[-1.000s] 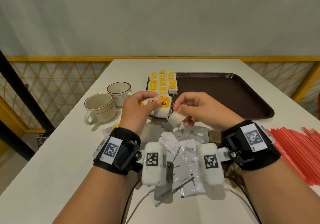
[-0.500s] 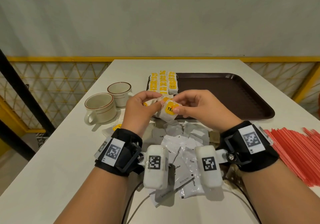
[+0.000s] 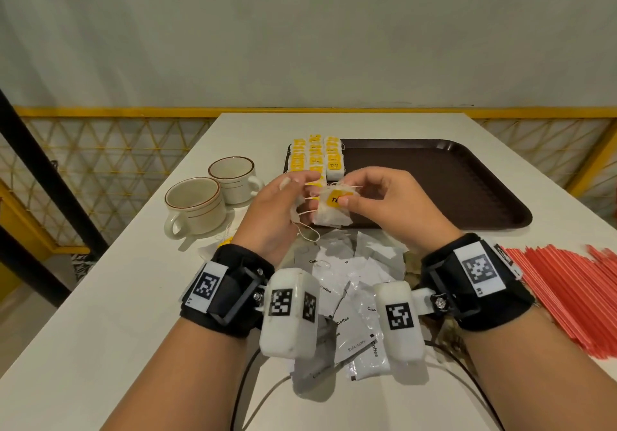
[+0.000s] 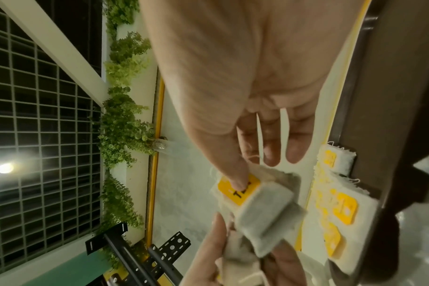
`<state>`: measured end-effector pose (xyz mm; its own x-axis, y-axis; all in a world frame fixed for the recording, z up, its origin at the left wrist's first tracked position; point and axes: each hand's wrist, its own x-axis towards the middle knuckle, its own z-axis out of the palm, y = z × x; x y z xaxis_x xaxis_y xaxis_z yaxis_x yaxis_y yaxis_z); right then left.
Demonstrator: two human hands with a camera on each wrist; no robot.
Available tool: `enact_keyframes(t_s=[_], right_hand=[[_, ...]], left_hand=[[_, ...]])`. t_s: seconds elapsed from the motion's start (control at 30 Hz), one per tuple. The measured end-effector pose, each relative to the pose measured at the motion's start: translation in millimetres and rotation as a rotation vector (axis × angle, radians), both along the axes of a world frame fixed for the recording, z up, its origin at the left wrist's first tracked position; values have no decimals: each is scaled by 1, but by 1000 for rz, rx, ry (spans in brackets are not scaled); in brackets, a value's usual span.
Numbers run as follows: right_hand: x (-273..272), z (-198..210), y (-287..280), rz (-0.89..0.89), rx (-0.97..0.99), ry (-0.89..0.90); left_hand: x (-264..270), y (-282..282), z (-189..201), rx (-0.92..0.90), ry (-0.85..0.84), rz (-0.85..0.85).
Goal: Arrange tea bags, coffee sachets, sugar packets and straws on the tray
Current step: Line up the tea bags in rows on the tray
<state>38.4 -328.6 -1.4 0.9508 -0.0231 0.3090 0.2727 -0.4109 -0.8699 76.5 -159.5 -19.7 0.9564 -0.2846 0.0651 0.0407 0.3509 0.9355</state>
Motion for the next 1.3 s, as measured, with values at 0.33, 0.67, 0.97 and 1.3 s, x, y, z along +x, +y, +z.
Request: enact_keyframes(t_s=[0.33,0.67,0.97,1.3], right_hand=[[1,2,-4,-29,224,15],[5,0,-7,-54,213,27],[3,2,-8,-59,220,10],[3,1,-7,-39,226,35]], left_hand=[[4,4,3,68,213,36],[3,4,-7,325,-65,192],[-1,6,-1,216,-188,200],[6,9,-1,74,-87,211]])
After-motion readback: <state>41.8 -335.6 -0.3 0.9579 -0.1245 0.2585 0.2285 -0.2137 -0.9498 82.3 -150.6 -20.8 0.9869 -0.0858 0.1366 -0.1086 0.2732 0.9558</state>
